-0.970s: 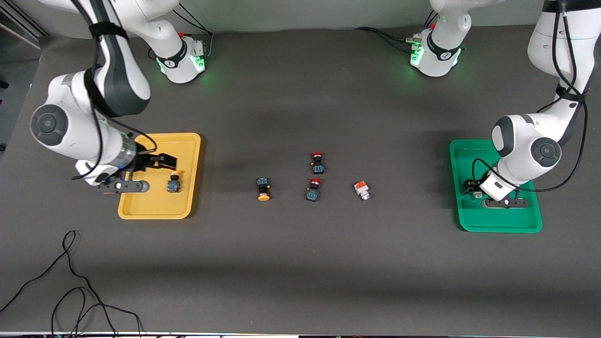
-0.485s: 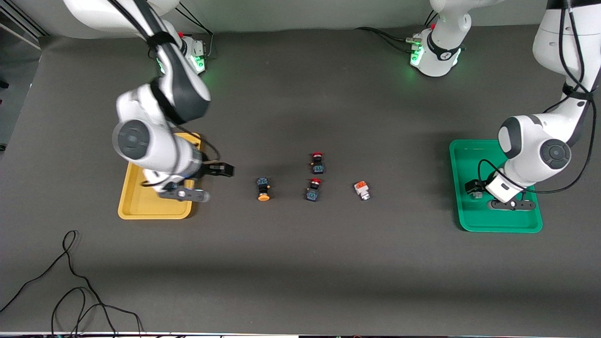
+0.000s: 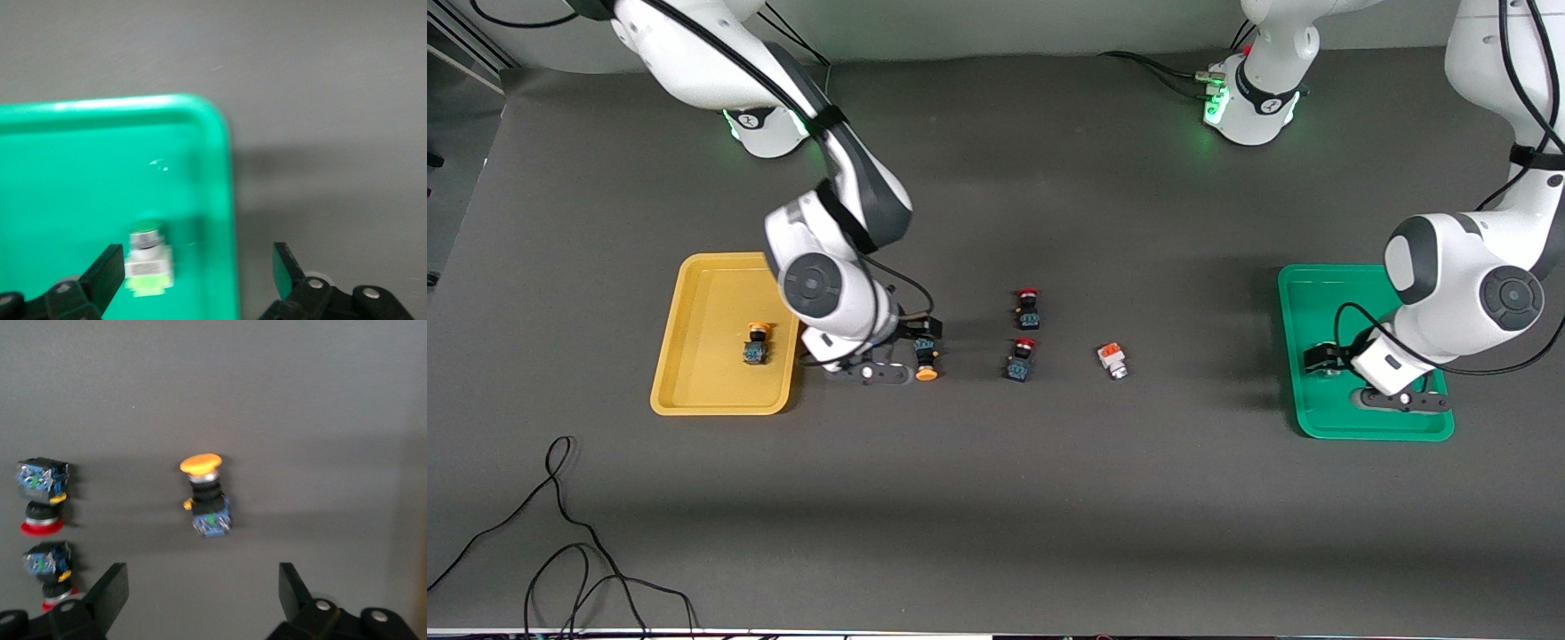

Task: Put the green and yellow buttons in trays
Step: 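Grasp the second orange button with the right gripper while the left gripper withdraws, then grasp the orange-bodied button with the left gripper while the right gripper lifts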

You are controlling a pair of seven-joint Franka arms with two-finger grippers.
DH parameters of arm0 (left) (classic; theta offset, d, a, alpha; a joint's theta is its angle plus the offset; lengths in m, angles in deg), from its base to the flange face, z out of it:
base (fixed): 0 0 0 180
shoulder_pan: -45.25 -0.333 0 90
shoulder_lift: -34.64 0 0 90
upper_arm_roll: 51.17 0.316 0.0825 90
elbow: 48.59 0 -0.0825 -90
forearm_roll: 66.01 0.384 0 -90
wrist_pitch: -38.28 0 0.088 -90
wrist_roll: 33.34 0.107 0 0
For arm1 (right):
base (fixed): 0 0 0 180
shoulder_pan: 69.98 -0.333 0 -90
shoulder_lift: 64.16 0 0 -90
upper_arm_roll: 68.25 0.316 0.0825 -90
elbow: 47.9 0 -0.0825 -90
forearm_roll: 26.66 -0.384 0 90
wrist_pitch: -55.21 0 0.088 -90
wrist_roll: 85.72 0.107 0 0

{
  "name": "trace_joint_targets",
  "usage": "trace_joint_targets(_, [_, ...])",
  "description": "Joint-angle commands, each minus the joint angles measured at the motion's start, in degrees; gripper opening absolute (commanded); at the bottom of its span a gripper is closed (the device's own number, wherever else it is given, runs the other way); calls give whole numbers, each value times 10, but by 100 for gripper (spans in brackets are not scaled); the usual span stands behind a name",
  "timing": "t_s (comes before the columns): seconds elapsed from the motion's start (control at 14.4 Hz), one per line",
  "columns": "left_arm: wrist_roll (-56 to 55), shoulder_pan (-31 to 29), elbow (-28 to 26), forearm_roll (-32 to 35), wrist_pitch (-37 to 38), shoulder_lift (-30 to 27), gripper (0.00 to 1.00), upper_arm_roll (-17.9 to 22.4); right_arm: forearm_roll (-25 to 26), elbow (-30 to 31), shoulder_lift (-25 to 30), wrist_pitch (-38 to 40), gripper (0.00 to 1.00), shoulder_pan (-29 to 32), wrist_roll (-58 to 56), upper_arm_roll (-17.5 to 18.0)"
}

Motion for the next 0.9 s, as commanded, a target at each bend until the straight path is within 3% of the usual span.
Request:
trace_joint_targets(0.0, [-27,11,13,-20,5,5,99,-42,-6,35,-33,-99,100,-20,13,-5])
trace_joint_targets(0.14, [-94,56,25,-17,3,13,99,-51,-3,58,-49,-157,100,-29,6,-5])
trace_joint_targets(0.35, [-188,117,45,-12,2,28,99,-50,16,70,-54,-168,99,-28,2,-8])
trace_joint_targets(0.42, [-227,137,55,-11,1,41,99,-49,21,74,-55,-175,92,-28,2,-8])
trace_joint_targets(0.55, [-323,178,67,8,-18,65,99,-47,20,78,-55,-180,4,-27,11,-8])
trace_joint_targets(0.62, [-378,194,74,30,-25,77,99,-48,19,81,-55,-180,0,-27,14,-8])
trace_joint_targets(0.83, [-528,220,100,102,-25,114,98,-48,20,81,-52,-180,0,-29,59,-9])
